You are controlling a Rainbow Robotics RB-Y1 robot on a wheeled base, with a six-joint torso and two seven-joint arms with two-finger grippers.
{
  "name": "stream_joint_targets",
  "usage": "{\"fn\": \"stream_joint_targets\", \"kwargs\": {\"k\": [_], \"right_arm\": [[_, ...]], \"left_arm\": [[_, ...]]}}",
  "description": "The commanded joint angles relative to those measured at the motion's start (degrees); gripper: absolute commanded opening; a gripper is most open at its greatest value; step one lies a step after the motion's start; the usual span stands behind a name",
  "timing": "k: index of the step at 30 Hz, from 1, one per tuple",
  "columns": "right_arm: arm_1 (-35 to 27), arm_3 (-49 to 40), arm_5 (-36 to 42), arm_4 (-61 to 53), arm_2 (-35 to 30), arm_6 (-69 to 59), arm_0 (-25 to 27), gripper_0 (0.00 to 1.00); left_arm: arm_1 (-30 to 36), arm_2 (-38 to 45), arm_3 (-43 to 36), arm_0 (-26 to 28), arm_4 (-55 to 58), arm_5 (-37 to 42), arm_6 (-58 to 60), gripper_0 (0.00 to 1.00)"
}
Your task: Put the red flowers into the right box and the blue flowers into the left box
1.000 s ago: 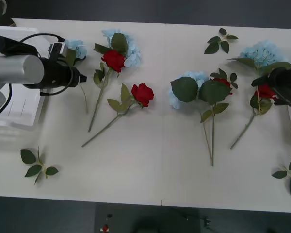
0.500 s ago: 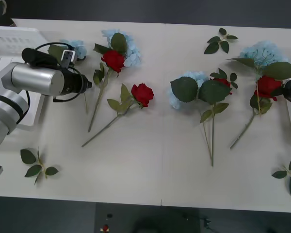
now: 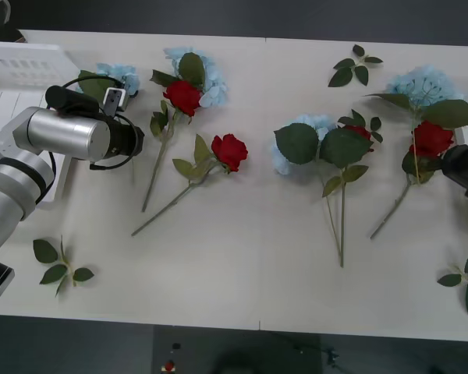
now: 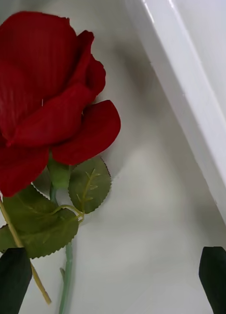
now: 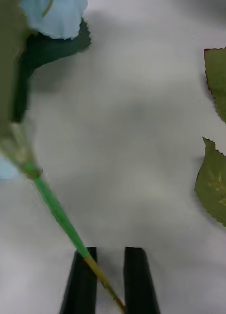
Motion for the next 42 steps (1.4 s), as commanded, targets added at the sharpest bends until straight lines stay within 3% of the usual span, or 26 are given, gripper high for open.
{"fn": "stream_joint_targets", "kwargs": {"k": [1,11,16,25,33,39,40,42], "right_arm": [[-0.1,0.69,-0.97,0.97,-1.05,-1.49,-0.65,1.0],[6.06,8.69,-0.97,5.01,-0.96,-1.66,-6.27,1.0],[7.38,8.87,-1.06,6.15,-0.96,-1.75,-7.06,1.0],[10.45,10.62,-1.85,13.8,-0.96,-2.46,-8.12,1.0],[13.79,12.12,-2.91,18.81,-0.96,-3.86,-9.0,1.0],[17.04,14.76,-3.17,24.08,-1.05,-5.27,-11.02,1.0],[17.57,15.28,-3.26,24.79,-1.05,-5.53,-11.28,1.0],[18.8,16.87,-3.43,26.28,-1.31,-5.97,-12.16,1.0]], "left_arm": [[0.73,1.33,-1.44,-1.72,-0.02,-0.45,1.06,0.0],[8.29,1.68,-13.75,0.65,0.95,-0.45,0.36,0.0],[14.71,6.07,-25.7,6.45,1.04,-0.45,0.19,0.0],[23.32,20.4,-43.89,23.24,-1.43,-0.45,-0.52,0.0],[23.67,31.3,-42.22,32.03,-10.39,-3.97,-0.69,0.0],[23.67,32.88,-38.18,33.0,-10.04,-6.08,-1.05,0.0],[23.67,32.97,-37.56,33.0,-10.04,-6.87,-1.13,0.08],[23.67,32.97,-36.77,33.0,-10.13,-7.75,-1.4,0.44]]}}
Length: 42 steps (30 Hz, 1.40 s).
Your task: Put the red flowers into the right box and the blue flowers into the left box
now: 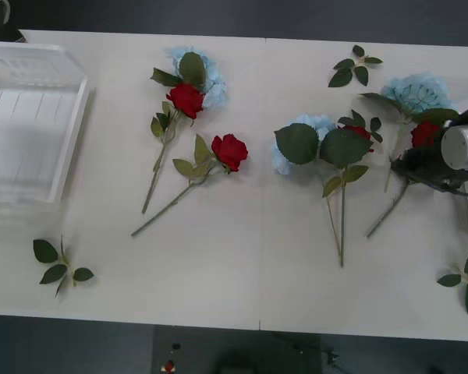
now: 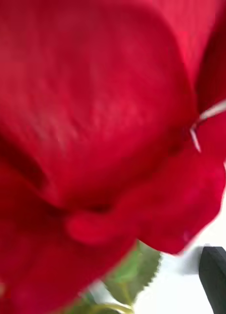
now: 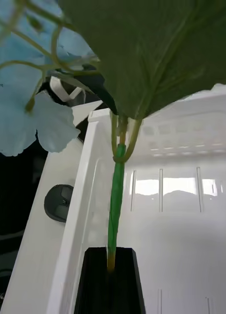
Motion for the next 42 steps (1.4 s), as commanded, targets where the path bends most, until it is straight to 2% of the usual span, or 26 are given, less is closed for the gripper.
{"fn": "stream_joint_targets", "kwargs": {"k": [1,2,3,4,5,6,10,12,16,20,24,26,30,35,42], "right_arm": [[2.13,2.2,-0.96,2.57,-0.69,-3.35,-3.15,0.95],[2.39,2.64,-0.96,3.19,-0.69,-3.43,-3.5,0.76],[2.83,2.99,-0.96,3.8,-0.77,-3.61,-3.68,0.44],[3.0,3.07,-0.96,4.24,-0.77,-3.7,-3.85,0.31],[3.09,3.07,-0.96,4.77,-0.77,-3.79,-3.85,0.21],[3.18,3.07,-0.96,5.12,-0.77,-3.79,-3.85,0.15],[3.18,3.07,-0.96,5.56,-0.69,-3.35,-3.85,0.01],[3.18,2.99,-0.96,5.65,-0.77,-3.17,-3.85,0.0],[3.18,2.99,-0.96,6.17,-0.69,-2.91,-3.85,0.0],[3.18,3.07,-0.96,5.91,-0.69,-2.82,-3.85,0.0],[2.92,3.07,-0.87,4.15,-0.86,-2.82,-3.85,0.0],[1.86,2.81,-0.61,1.08,-1.74,-2.29,-3.85,0.0],[-1.04,-0.53,2.91,-3.76,-2.44,0.08,-3.85,0.0],[-6.49,-5.89,9.15,-10.96,-4.82,7.55,-3.85,0.0],[-13.69,-10.55,11.17,-15.01,-4.99,18.8,-3.85,0.0]], "left_arm": [[1.09,0.12,0.73,-0.63,-0.11,-2.3,-1.37,0.52],[1.09,0.12,0.73,-0.63,-0.11,-2.3,-1.37,0.57],[1.09,0.03,0.73,-0.54,-0.11,-2.3,-1.37,0.65],[1.09,0.12,0.73,-0.54,-0.11,-2.3,-1.37,0.68],[1.09,0.03,0.73,-0.54,0.06,-2.3,-1.37,0.71],[1.09,0.03,0.64,-0.46,0.24,-2.3,-1.55,0.73],[1.17,-1.99,-1.11,-0.11,3.05,-2.3,-3.92,0.73],[1.26,-3.66,-2.87,0.07,6.04,-2.04,-6.03,0.72],[1.26,-6.21,-9.11,-0.72,11.93,3.06,-7.61,0.78],[1.09,-8.32,-15.0,-4.76,18.61,14.13,-6.64,0.79],[-0.14,-10.52,-15.7,-10.74,24.23,21.87,-5.77,0.79],[-1.64,-12.89,-14.39,-14.96,25.38,26.26,-5.33,0.79],[-6.21,-16.05,-9.82,-20.23,25.55,29.95,-4.36,0.79],[-12.98,-20.71,-0.76,-25.86,20.89,28.81,-4.45,0.79],[-20.54,-22.82,7.06,-27.61,10.26,23.45,-4.36,0.79]]}}
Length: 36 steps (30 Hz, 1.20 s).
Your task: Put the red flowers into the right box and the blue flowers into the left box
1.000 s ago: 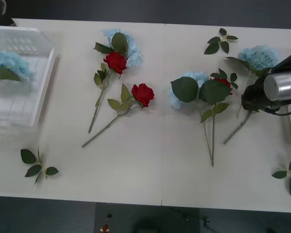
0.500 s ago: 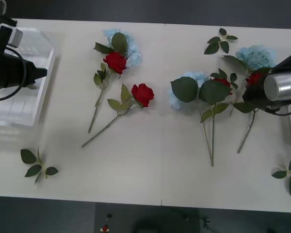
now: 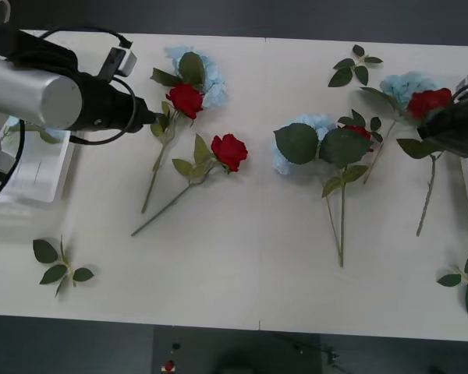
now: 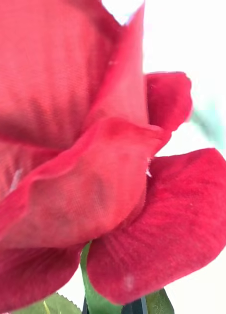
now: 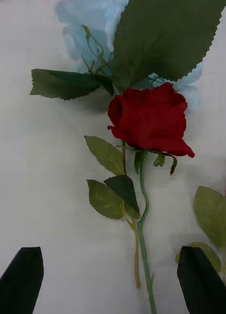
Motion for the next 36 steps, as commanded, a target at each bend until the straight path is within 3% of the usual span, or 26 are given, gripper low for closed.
{"fn": "stream_joint_targets", "kwargs": {"k": [1,10,19,29,30,32,33,34,36], "right_arm": [[-5.87,-3.03,0.37,-0.65,-0.42,7.38,-0.57,0.0],[-14.48,-3.56,-0.86,1.46,-0.42,21.71,-0.83,0.0],[-17.82,3.12,-4.2,5.33,-0.42,24.96,-0.83,0.0],[-18.96,6.81,-6.13,7.61,-0.42,27.51,-0.83,0.0],[-18.96,7.16,-6.57,7.44,-0.42,27.6,-0.83,0.03],[-18.79,7.51,-7.19,7.17,-0.42,27.6,-0.83,0.19],[-18.79,7.69,-7.54,6.91,-0.33,27.6,-0.83,0.54],[-18.7,7.69,-7.72,6.74,-0.33,27.42,-0.83,0.78],[-18.7,7.69,-7.8,6.56,-0.42,27.42,-0.83,1.0]], "left_arm": [[-3.49,0.75,3.49,-1.35,-5.15,-3.42,2.02,0.79],[-6.39,0.84,8.15,-2.4,-16.31,-12.74,2.64,0.79],[-8.5,-2.76,12.28,-2.4,-17.11,-12.56,2.9,0.79],[-10.17,-6.63,14.39,-2.4,-17.02,-12.65,3.07,0.7],[-10.61,-6.54,14.74,-2.4,-17.02,-12.56,2.99,0.68],[-11.14,-6.63,15.0,-2.4,-17.02,-12.65,2.99,0.58],[-11.49,-6.63,15.09,-2.4,-17.19,-12.65,2.9,0.51],[-11.84,-6.63,15.26,-2.4,-17.37,-12.56,2.9,0.48],[-12.28,-6.63,15.62,-2.4,-17.63,-12.65,2.9,0.42]]}}
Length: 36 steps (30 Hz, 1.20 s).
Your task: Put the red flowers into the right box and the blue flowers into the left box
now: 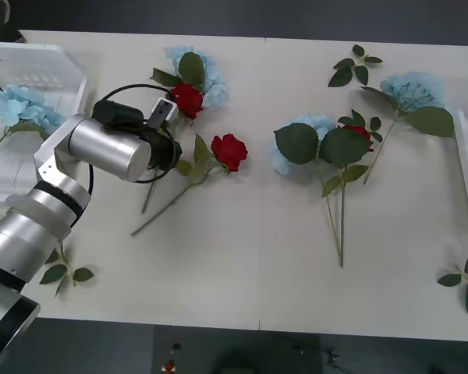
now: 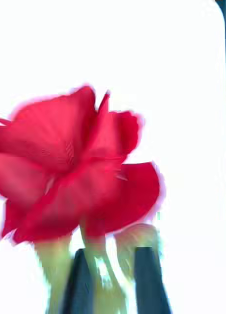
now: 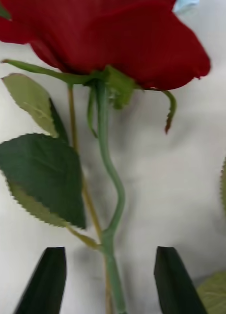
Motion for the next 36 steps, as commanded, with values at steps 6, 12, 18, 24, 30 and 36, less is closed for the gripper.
{"fn": "stream_joint_targets", "kwargs": {"k": [6,12,18,24,30,36], "right_arm": [[-2.6,-0.37,0.04,-2.29,-0.43,3.17,-0.83,1.0],[-1.81,-2.39,5.31,-13.18,-0.34,3.7,-0.83,1.0],[1.8,-3.71,8.21,-21.62,-0.34,-0.87,-0.83,1.0],[6.72,-4.15,8.3,-25.58,-0.34,-12.38,-0.83,1.0],[12.34,-4.41,6.1,-23.38,-0.34,-23.46,-1.44,1.0],[16.91,-4.33,3.64,-19.51,-0.43,-32.25,-2.67,1.0]], "left_arm": [[-2.13,0.89,1.16,-2.33,-1.61,-0.46,2.86,0.26],[-2.13,0.89,1.16,-1.98,-2.05,-0.38,2.94,0.0],[-1.95,1.59,0.37,-1.89,-2.75,-0.46,3.21,0.0],[-0.9,4.84,-5.34,-0.93,-2.49,-0.29,3.3,0.0],[0.77,9.41,-13.6,0.92,2.43,5.95,3.47,0.0],[2.79,14.42,-21.16,3.2,7.27,12.28,2.94,0.0]]}}
